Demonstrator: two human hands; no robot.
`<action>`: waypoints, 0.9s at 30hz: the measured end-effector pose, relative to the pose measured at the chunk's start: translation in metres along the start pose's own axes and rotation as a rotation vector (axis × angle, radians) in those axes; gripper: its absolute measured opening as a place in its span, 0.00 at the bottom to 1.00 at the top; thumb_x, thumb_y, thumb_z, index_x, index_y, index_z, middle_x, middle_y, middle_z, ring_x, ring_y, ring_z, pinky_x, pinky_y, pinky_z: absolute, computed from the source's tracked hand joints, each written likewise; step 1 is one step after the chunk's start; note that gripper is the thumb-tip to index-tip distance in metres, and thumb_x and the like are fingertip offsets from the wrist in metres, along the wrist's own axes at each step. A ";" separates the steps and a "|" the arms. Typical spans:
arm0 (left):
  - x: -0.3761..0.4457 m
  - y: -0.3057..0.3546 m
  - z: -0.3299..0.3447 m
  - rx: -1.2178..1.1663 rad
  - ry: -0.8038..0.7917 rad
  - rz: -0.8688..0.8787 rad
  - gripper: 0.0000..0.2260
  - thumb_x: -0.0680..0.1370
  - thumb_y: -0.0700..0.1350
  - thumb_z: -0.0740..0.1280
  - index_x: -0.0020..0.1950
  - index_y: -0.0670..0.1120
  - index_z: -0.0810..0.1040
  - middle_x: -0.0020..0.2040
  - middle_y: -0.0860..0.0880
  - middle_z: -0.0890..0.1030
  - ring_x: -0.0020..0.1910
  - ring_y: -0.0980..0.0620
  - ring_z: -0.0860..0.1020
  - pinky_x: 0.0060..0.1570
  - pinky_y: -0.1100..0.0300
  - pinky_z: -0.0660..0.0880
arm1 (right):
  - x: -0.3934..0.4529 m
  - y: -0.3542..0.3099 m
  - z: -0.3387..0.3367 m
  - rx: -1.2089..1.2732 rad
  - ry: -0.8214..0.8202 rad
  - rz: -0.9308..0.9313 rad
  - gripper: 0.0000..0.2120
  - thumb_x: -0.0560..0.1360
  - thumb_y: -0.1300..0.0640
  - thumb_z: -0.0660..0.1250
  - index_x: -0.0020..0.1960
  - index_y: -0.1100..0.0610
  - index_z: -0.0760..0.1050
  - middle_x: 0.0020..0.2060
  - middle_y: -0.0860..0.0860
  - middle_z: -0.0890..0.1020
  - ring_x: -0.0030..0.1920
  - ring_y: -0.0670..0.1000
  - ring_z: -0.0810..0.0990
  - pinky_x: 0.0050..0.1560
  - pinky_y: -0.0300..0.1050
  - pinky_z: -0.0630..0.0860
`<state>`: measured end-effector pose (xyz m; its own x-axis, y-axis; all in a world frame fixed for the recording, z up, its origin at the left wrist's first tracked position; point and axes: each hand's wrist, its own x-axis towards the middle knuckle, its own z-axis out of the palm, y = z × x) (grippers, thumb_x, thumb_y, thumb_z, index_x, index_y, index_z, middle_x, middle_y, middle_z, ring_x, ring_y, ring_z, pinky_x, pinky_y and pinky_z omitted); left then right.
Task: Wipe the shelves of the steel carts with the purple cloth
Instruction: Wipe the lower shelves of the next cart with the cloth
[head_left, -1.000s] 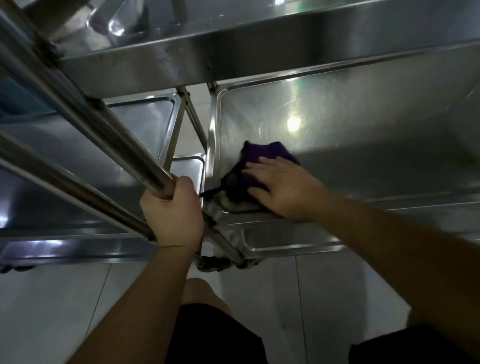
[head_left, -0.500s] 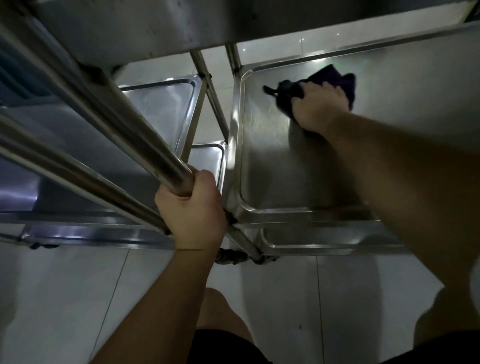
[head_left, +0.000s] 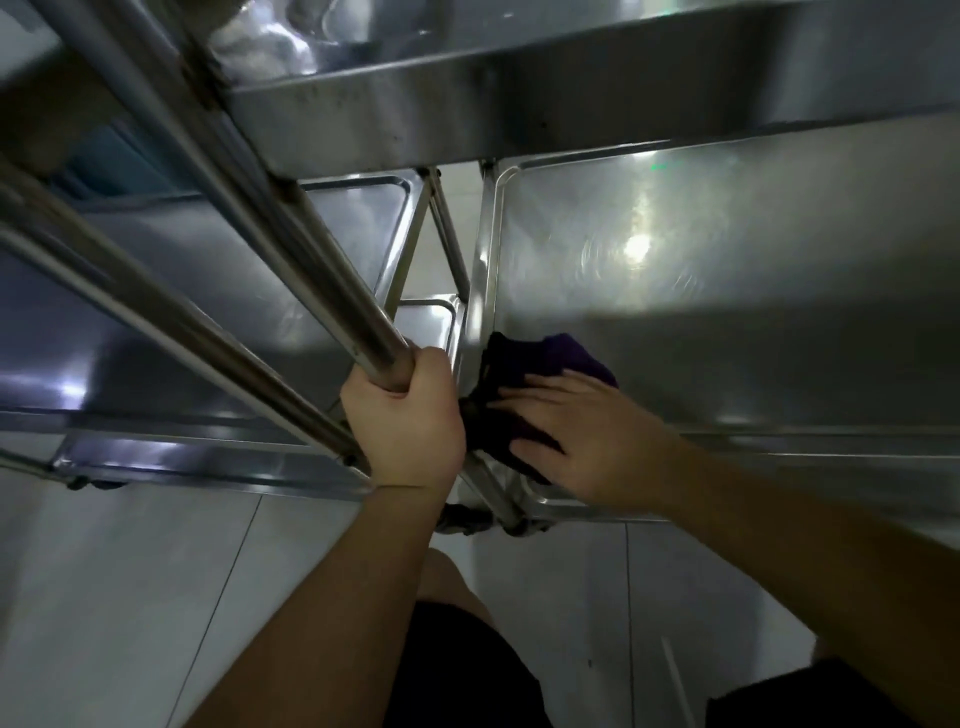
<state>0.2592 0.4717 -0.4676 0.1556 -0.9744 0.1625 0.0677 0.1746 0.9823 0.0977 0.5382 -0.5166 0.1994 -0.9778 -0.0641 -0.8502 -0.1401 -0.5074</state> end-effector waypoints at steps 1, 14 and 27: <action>0.001 0.000 0.000 0.003 0.000 -0.002 0.17 0.71 0.41 0.66 0.34 0.32 0.62 0.30 0.30 0.63 0.30 0.41 0.65 0.32 0.52 0.65 | -0.002 0.008 -0.005 -0.018 0.015 0.050 0.31 0.81 0.34 0.49 0.80 0.42 0.65 0.79 0.40 0.66 0.81 0.45 0.57 0.80 0.46 0.47; 0.001 0.003 0.004 0.050 0.044 -0.015 0.11 0.68 0.44 0.66 0.28 0.53 0.68 0.28 0.44 0.67 0.28 0.45 0.68 0.32 0.52 0.68 | 0.018 -0.020 0.006 -0.086 0.076 0.158 0.32 0.81 0.34 0.46 0.83 0.42 0.57 0.82 0.43 0.59 0.83 0.49 0.51 0.82 0.51 0.43; -0.033 -0.010 -0.014 0.367 0.023 0.059 0.05 0.78 0.52 0.70 0.51 0.57 0.75 0.43 0.56 0.83 0.41 0.58 0.83 0.40 0.60 0.80 | -0.146 0.115 -0.068 -0.144 0.186 0.575 0.29 0.85 0.39 0.46 0.84 0.45 0.55 0.83 0.44 0.57 0.83 0.49 0.52 0.82 0.50 0.47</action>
<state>0.2668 0.5043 -0.4840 0.1709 -0.9600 0.2219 -0.2997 0.1639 0.9399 -0.0623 0.6540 -0.5069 -0.3876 -0.9118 -0.1357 -0.8561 0.4106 -0.3137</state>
